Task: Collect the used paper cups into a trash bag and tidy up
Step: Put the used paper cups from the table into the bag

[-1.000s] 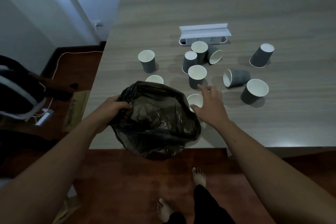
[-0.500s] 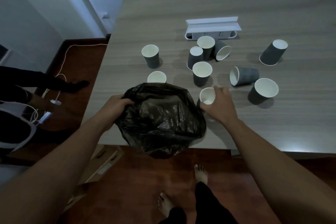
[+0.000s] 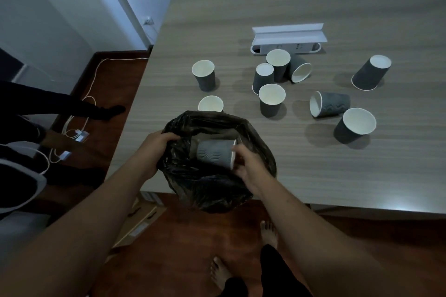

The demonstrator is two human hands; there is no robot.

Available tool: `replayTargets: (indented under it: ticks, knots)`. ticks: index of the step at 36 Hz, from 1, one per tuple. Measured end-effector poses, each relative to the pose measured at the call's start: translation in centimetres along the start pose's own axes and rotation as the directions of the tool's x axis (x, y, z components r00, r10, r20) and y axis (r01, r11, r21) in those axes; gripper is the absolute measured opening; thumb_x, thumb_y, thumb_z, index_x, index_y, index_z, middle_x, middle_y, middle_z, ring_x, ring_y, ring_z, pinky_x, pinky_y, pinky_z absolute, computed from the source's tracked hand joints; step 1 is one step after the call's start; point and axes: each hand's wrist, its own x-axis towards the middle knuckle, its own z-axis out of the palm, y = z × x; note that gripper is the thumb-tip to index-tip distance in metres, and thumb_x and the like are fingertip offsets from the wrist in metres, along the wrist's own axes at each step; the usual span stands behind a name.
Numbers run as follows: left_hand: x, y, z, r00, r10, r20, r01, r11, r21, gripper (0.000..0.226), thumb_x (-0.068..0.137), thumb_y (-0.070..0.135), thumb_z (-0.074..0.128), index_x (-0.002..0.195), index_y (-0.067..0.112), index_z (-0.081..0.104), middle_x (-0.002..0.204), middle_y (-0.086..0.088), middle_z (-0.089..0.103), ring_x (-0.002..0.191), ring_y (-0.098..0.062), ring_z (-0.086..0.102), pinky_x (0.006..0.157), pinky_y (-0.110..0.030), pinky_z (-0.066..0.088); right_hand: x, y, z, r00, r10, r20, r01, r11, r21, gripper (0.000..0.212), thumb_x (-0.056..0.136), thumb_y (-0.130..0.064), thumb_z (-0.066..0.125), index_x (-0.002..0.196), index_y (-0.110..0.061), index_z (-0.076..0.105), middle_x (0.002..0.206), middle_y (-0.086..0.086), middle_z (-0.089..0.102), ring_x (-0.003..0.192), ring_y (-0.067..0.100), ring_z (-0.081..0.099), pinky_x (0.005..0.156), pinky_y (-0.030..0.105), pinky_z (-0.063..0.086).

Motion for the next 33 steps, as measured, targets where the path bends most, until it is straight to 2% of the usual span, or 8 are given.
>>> replayTargets:
  ticks: [2,8,13,16,20,23,29,33]
  knots:
    - [-0.1,-0.6,-0.1,1.0,-0.006,0.002,0.006,1.0,-0.005,0.027,0.082,0.017,0.064,0.107,0.009,0.071,0.1,-0.019,0.075,0.09,-0.039,0.072,0.09,-0.055,0.054,0.9,1.3,-0.1,0.997,0.064,0.032,-0.065,0.998,0.02,0.027,0.081,-0.026,0.07,0.106,-0.016,0.072,0.105,0.009,0.075,0.097,0.027,0.07,0.09,0.042,0.054]
    - [0.0,-2.0,-0.3,0.997,-0.066,-0.04,0.063,0.996,-0.06,0.027,0.085,0.015,0.06,0.109,0.005,0.069,0.101,-0.023,0.074,0.091,-0.041,0.07,0.088,-0.053,0.054,1.8,0.5,-1.6,0.995,-0.014,-0.098,-0.002,0.988,-0.155,0.038,0.059,-0.037,0.075,0.094,-0.024,0.073,0.097,-0.003,0.076,0.09,0.018,0.071,0.067,0.029,0.053]
    - [0.9,-2.6,0.4,0.991,-0.104,-0.081,0.093,0.987,-0.127,0.021,0.086,0.017,0.061,0.102,0.006,0.068,0.082,-0.014,0.077,0.07,-0.031,0.073,0.059,-0.034,0.056,2.2,-2.6,-4.5,0.974,-0.135,-0.182,0.06,0.929,-0.366,0.047,0.057,-0.039,0.08,0.098,-0.016,0.073,0.091,0.003,0.076,0.083,0.022,0.072,0.071,0.034,0.059]
    - [1.6,-2.7,1.1,0.987,-0.139,-0.075,0.127,0.982,-0.14,0.021,0.085,0.02,0.063,0.1,0.007,0.068,0.078,-0.011,0.077,0.067,-0.029,0.074,0.055,-0.033,0.055,2.1,-4.4,-6.5,0.975,-0.154,-0.162,0.034,0.818,-0.575,0.038,0.056,-0.048,0.083,0.081,-0.021,0.074,0.077,-0.006,0.073,0.066,0.008,0.069,0.048,0.017,0.048]
    - [2.0,-2.6,1.9,0.985,-0.171,-0.029,0.167,0.98,-0.107,0.027,0.086,0.025,0.062,0.104,0.006,0.068,0.087,-0.013,0.077,0.075,-0.03,0.074,0.063,-0.035,0.055,1.7,-7.0,-7.8,0.974,-0.225,-0.026,0.096,0.512,-0.854,0.029,0.067,-0.055,0.079,0.076,-0.028,0.071,0.075,-0.015,0.069,0.069,-0.001,0.06,0.049,0.012,0.04]
    - [2.1,-2.2,2.2,0.984,-0.177,0.009,0.177,0.978,-0.11,0.031,0.084,0.029,0.066,0.105,0.007,0.07,0.091,-0.014,0.077,0.076,-0.03,0.074,0.067,-0.036,0.055,1.0,-8.8,-8.0,0.861,-0.505,-0.057,0.093,0.267,-0.959,0.023,0.078,-0.038,0.064,0.075,-0.017,0.072,0.079,0.003,0.073,0.078,0.022,0.067,0.064,0.025,0.046]
    - [2.0,-1.7,1.6,0.985,-0.166,0.041,0.171,0.964,-0.206,0.038,0.082,0.035,0.07,0.112,0.011,0.07,0.105,-0.015,0.075,0.093,-0.034,0.072,0.079,-0.041,0.055,0.0,-11.2,-4.3,0.488,-0.873,-0.028,0.437,0.272,-0.857,0.021,0.079,-0.02,0.059,0.059,-0.014,0.058,0.052,-0.002,0.047,0.055,0.025,0.05,0.054,0.032,0.037]
    - [1.7,-0.9,0.1,0.982,-0.184,0.036,0.187,0.948,-0.258,0.035,0.085,0.036,0.066,0.109,0.012,0.072,0.102,-0.015,0.076,0.081,-0.031,0.074,0.067,-0.036,0.057,1.9,-12.4,-1.1,0.455,-0.888,0.063,0.529,0.212,-0.822,0.011,0.08,-0.012,0.06,0.075,-0.008,0.068,0.067,0.001,0.06,0.067,0.02,0.054,0.063,0.03,0.039]
